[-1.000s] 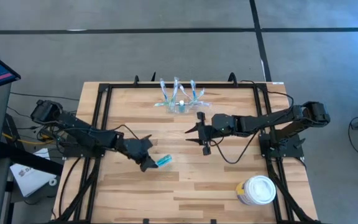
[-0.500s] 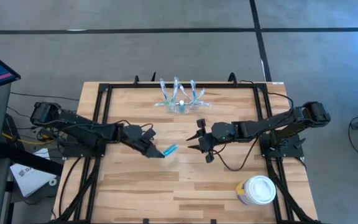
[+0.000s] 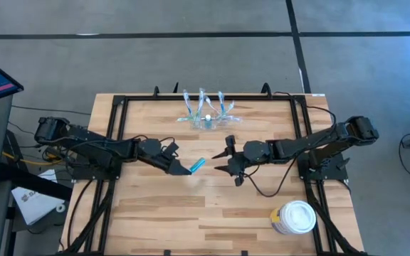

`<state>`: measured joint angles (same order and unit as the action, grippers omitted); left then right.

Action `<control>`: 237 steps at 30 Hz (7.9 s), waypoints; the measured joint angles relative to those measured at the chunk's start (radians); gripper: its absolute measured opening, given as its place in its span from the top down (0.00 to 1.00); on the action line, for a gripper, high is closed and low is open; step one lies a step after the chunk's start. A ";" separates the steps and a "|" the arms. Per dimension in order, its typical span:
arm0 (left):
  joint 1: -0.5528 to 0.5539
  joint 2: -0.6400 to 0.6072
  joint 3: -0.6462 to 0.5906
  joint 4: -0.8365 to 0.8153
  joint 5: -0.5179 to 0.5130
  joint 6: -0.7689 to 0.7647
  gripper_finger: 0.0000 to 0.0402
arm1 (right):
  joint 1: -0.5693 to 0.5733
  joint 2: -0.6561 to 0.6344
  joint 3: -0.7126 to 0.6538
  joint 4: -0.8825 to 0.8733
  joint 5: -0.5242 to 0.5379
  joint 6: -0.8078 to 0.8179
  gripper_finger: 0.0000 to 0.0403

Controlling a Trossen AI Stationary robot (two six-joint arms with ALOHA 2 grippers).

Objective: Pick & Place toothbrushing station
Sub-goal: Put the blue mouthwash into the transparent organizer

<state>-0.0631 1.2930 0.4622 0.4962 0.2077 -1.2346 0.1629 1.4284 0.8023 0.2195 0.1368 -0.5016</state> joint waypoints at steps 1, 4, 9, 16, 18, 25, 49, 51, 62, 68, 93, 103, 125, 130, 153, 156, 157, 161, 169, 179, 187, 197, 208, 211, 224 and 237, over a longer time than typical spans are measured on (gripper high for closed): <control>0.000 0.000 0.000 0.001 -0.001 -0.001 0.78 | -0.001 0.000 0.000 0.004 0.000 -0.004 0.57; -0.001 0.000 0.000 0.003 -0.018 -0.003 0.78 | 0.005 0.000 0.000 0.011 0.000 -0.007 0.55; -0.001 0.000 0.009 0.010 -0.029 -0.005 0.78 | 0.027 0.000 0.001 0.024 0.021 -0.053 0.53; -0.001 0.033 0.061 0.015 -0.042 -0.005 0.78 | 0.033 0.000 0.001 0.023 0.052 -0.059 0.55; -0.001 0.065 0.083 0.016 -0.032 -0.005 0.78 | 0.033 0.000 0.001 0.022 0.052 -0.059 0.56; 0.016 0.169 0.152 0.024 0.028 -0.005 0.78 | 0.042 0.000 0.001 -0.021 0.052 -0.059 0.57; 0.042 0.238 0.247 0.027 0.161 -0.057 0.78 | 0.081 0.000 0.001 -0.077 0.157 -0.128 0.58; 0.042 0.238 0.247 0.027 0.165 -0.057 0.78 | 0.081 0.000 0.001 -0.081 0.157 -0.128 0.60; 0.042 0.238 0.246 0.027 0.167 -0.058 0.78 | 0.081 0.000 0.001 -0.084 0.154 -0.131 0.78; 0.042 0.238 0.245 0.030 0.167 -0.061 0.78 | 0.081 0.000 0.001 -0.099 0.153 -0.130 0.86; 0.042 0.237 0.245 0.047 0.170 -0.051 0.78 | 0.077 0.000 0.001 -0.093 0.149 -0.111 0.84; 0.042 0.237 0.245 0.053 0.165 0.008 0.68 | 0.079 0.000 0.001 -0.096 0.150 -0.100 0.84; 0.040 0.144 0.239 0.039 0.102 0.524 0.67 | 0.075 -0.008 0.006 -0.104 0.153 0.112 0.84; 0.039 0.105 0.239 -0.001 0.041 0.663 0.67 | 0.074 -0.007 0.003 -0.070 0.160 0.172 0.84; 0.046 0.098 0.247 -0.051 -0.278 0.975 0.67 | 0.017 -0.087 0.005 0.048 0.121 0.306 0.84; 0.043 0.098 0.247 -0.048 -0.325 0.999 0.67 | 0.003 -0.098 0.001 0.049 0.083 0.316 0.84; 0.041 0.098 0.247 -0.049 -0.333 1.011 0.67 | -0.003 -0.099 0.001 0.062 0.077 0.316 0.84; 0.032 0.098 0.246 -0.019 -0.343 1.061 0.67 | -0.024 -0.118 0.003 0.073 0.079 0.335 0.84; -0.016 0.098 0.244 0.051 -0.434 1.211 0.67 | -0.058 -0.126 0.001 0.062 0.053 0.372 0.84; -0.032 0.024 0.217 0.098 -0.479 1.307 0.67 | -0.059 -0.126 0.001 0.061 0.035 0.375 0.84; -0.055 -0.010 0.113 0.310 -0.465 1.315 0.67 | -0.059 -0.126 0.001 0.089 0.016 0.372 0.84; -0.054 -0.001 0.086 0.492 -0.415 1.361 0.67 | -0.059 -0.125 0.001 0.133 -0.033 0.371 0.84; -0.053 0.127 0.086 0.655 -0.395 1.372 0.67 | -0.068 -0.079 -0.001 0.179 -0.046 0.371 0.84; -0.053 0.127 0.087 0.678 -0.393 1.377 0.67 | -0.077 -0.061 -0.001 0.178 -0.050 0.371 0.84; -0.049 0.123 0.088 0.706 -0.379 1.388 0.67 | -0.093 -0.048 0.000 0.220 -0.088 0.379 0.84; -0.049 0.123 0.088 0.716 -0.375 1.388 0.67 | -0.093 -0.048 0.000 0.227 -0.109 0.380 0.84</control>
<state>-0.1120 1.4162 0.5499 1.2121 -0.1675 0.1532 0.0700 1.3804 0.8024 0.4461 0.0273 -0.1219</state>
